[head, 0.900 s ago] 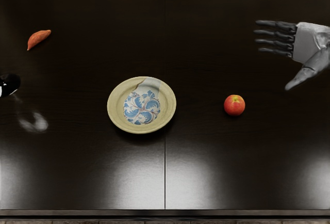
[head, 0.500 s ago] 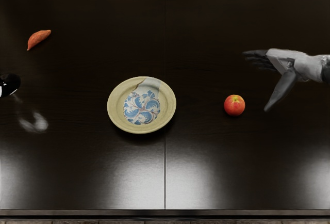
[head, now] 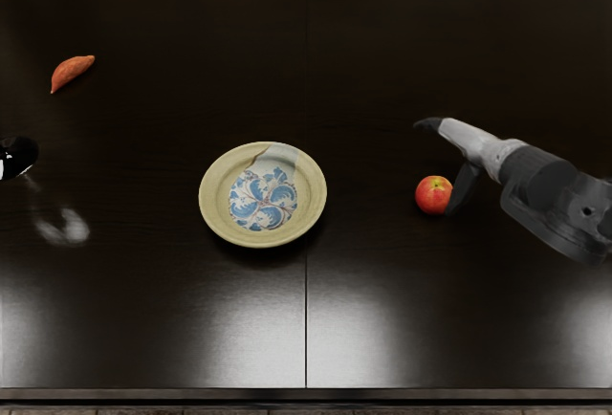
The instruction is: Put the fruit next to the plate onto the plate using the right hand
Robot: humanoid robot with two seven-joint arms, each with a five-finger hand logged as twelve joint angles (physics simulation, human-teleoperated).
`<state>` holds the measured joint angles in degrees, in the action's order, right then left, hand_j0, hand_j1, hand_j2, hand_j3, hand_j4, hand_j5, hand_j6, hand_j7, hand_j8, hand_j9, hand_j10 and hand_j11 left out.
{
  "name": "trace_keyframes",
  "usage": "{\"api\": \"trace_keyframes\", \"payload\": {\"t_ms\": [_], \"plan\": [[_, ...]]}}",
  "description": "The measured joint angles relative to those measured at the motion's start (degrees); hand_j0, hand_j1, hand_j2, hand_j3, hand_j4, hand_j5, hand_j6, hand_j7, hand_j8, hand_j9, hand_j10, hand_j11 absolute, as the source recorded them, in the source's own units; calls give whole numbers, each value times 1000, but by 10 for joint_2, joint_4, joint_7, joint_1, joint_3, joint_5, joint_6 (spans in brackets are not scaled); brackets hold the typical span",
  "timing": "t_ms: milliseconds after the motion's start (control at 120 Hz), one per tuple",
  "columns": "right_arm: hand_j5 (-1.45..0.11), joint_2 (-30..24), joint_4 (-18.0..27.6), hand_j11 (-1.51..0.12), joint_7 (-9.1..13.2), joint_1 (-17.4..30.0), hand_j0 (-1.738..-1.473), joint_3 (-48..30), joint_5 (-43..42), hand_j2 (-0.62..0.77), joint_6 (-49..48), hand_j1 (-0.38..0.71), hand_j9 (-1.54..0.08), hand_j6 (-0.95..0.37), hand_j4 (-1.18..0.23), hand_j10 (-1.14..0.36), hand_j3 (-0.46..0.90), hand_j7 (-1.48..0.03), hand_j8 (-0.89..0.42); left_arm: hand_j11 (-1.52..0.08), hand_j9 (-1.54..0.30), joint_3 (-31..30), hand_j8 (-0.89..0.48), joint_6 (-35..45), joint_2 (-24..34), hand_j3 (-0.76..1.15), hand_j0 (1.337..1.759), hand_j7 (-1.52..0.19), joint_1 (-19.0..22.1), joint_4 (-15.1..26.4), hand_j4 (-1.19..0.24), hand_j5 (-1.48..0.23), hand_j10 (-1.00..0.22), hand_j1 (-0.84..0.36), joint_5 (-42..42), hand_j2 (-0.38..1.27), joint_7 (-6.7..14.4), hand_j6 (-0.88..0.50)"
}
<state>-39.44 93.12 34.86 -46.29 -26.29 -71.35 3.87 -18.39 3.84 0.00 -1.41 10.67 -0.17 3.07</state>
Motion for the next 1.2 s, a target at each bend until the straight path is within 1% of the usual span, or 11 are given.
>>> {"api": "trace_keyframes", "payload": {"t_ms": [158,383,667,1000,1167,1200], "plan": [[-269,15,-1,-268,1,8,-1658,12,-26,-38,13,-104,-268,-212,-210,-209,0,-268,-211,-302,-302,0,-232,0,0,0,1658,-302,0,0,-232,-302,-232,71,0,46,0,-232],[-377,20,-2,-377,1,27,-1658,18,-40,-55,24,-4,-377,-295,-293,-293,0,-376,-294,-301,-301,0,-232,0,0,0,1658,-301,0,0,-232,-301,-232,71,0,46,0,-232],[-456,22,-2,-456,1,43,-1658,25,-49,-67,45,69,-456,-355,-354,-353,0,-455,-354,-302,-302,0,-232,0,0,0,1658,-302,0,0,-232,-302,-232,71,0,46,0,-232],[-499,35,-18,-499,1,55,-1658,37,-59,-73,75,109,-499,-388,-386,-386,0,-498,-387,-301,-301,0,-232,0,0,0,1658,-301,0,0,-232,-301,-232,71,0,46,0,-232],[-569,36,-19,-568,1,60,-1658,38,-59,-84,77,173,-569,-441,-440,-439,0,-568,-440,-302,-302,0,-232,0,0,0,1658,-302,0,0,-232,-302,-232,71,0,46,0,-232],[-583,37,-19,-585,1,60,-1658,38,-59,-86,77,188,-585,-454,-454,-453,0,-584,-433,-302,-302,0,-232,0,0,0,1658,-302,0,0,-232,-302,-232,71,0,46,0,-232]]}}
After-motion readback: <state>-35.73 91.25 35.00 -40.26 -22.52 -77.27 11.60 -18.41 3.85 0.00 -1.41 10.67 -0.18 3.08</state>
